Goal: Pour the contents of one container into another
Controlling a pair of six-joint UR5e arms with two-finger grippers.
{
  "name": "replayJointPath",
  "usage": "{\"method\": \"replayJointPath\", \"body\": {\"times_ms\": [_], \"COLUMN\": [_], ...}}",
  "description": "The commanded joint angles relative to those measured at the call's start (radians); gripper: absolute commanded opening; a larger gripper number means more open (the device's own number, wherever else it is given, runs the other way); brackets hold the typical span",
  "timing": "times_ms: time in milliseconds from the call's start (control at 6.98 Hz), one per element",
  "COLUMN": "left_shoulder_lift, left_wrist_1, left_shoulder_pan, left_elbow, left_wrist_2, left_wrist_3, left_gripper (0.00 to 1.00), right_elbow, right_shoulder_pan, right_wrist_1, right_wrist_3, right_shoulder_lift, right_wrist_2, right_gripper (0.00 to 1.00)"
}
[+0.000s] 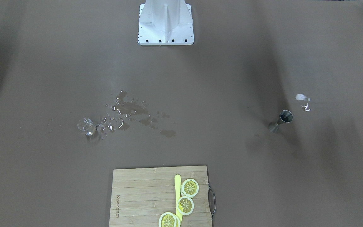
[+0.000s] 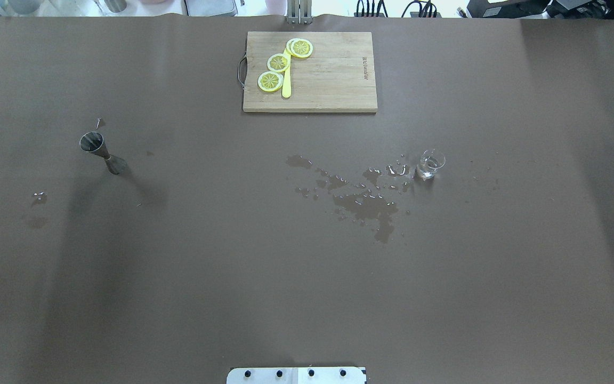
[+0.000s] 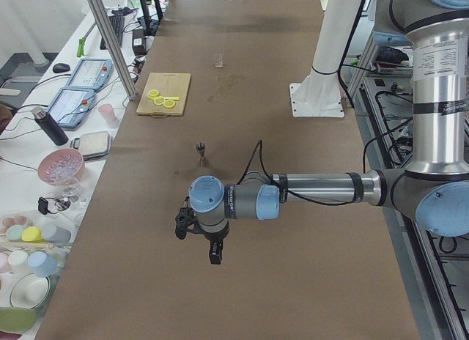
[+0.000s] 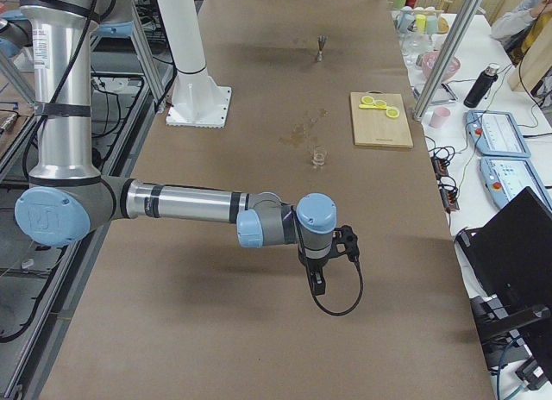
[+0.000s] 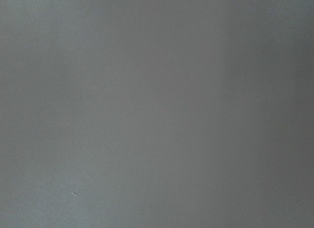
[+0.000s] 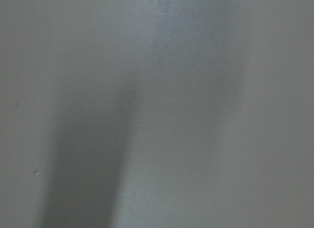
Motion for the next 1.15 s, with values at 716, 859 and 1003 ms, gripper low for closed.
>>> {"method": "replayJointPath", "body": {"times_ms": [716,859,1003], "left_shoulder_lift": [-0.006,-0.006,-0.006], "left_wrist_1": [0.0,0.0,0.0], "left_shoulder_pan": [0.001,0.001,0.001], "left_elbow": [0.003,0.003,0.003], "left_wrist_2": [0.0,0.0,0.0], "left_wrist_3": [-0.002,-0.002,-0.002], "left_gripper": [0.99,0.99,0.99], "right_elbow": [-0.018,-0.016,0.001], "right_shoulder_pan": [-0.053,-0.053,-0.053], "right_wrist_1": [-0.012,-0.008,-0.005], "right_wrist_3": [-0.005,-0.006,-0.006], "right_shoulder_lift": [0.011,0.014,0.025], "right_wrist_2": [0.017,0.015,0.014], "right_gripper": [1.0,1.0,1.0]}}
